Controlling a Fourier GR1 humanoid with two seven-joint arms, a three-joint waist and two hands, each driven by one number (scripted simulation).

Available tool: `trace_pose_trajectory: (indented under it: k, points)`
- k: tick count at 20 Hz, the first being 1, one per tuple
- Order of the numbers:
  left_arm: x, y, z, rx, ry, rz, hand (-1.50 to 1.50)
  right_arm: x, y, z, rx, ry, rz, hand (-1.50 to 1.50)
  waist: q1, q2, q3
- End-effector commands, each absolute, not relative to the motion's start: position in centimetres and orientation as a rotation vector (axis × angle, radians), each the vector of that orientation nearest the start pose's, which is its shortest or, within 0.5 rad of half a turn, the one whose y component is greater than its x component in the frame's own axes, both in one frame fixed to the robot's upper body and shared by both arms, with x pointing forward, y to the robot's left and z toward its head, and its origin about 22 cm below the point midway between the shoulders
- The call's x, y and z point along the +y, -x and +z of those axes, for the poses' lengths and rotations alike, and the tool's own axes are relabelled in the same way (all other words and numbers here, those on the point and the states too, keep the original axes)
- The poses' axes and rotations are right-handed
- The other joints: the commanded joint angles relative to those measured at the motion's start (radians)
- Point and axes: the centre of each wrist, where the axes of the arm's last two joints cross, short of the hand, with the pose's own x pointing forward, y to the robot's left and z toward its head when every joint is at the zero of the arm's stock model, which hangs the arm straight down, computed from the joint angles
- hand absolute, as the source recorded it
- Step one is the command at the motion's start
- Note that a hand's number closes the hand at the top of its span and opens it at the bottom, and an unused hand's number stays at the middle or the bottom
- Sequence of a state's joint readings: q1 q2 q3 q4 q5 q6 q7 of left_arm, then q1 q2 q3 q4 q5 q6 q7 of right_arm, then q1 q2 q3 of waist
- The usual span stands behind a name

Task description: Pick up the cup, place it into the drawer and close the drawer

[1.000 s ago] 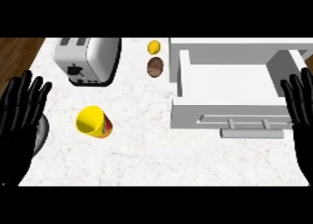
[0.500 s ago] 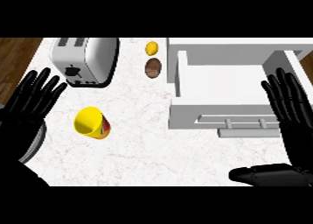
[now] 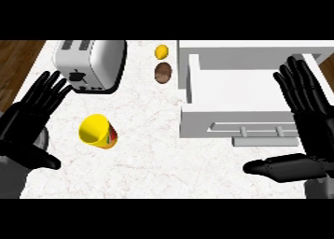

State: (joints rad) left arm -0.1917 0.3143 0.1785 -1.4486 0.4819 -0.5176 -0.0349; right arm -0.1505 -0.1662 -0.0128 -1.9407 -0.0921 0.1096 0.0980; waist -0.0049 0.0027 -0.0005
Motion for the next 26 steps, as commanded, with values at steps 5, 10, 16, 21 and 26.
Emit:
trace_pose_trajectory:
  k: [5,10,16,21,26]
  points:
    - [33.3,-31.1,0.3,-1.656,0.396,-0.19,-1.5,-24.3,-27.0,12.5,-2.001,-0.071,0.246,-1.5,-0.001,0.001,0.0]
    - [35.2,-30.6,-2.4,-1.629,0.303,-0.204,-1.5,-24.7,-25.9,14.3,-2.002,-0.06,0.269,-1.5,-0.004,-0.001,0.0]
    - [35.5,-28.3,-8.3,-1.602,0.299,-0.196,-1.5,-25.1,-26.6,13.0,-2.012,-0.067,0.251,-1.5,-0.006,0.001,-0.001]
    - [35.7,-30.3,-8.2,-1.607,0.275,-0.194,-1.5,-26.5,-26.8,15.8,-2.008,-0.06,0.255,-1.5,-0.005,0.0,0.0]
    - [34.6,-29.2,-10.8,-1.617,0.256,-0.188,-1.5,-24.0,-28.2,14.3,-2.012,-0.068,0.265,-1.5,-0.015,0.006,-0.002]
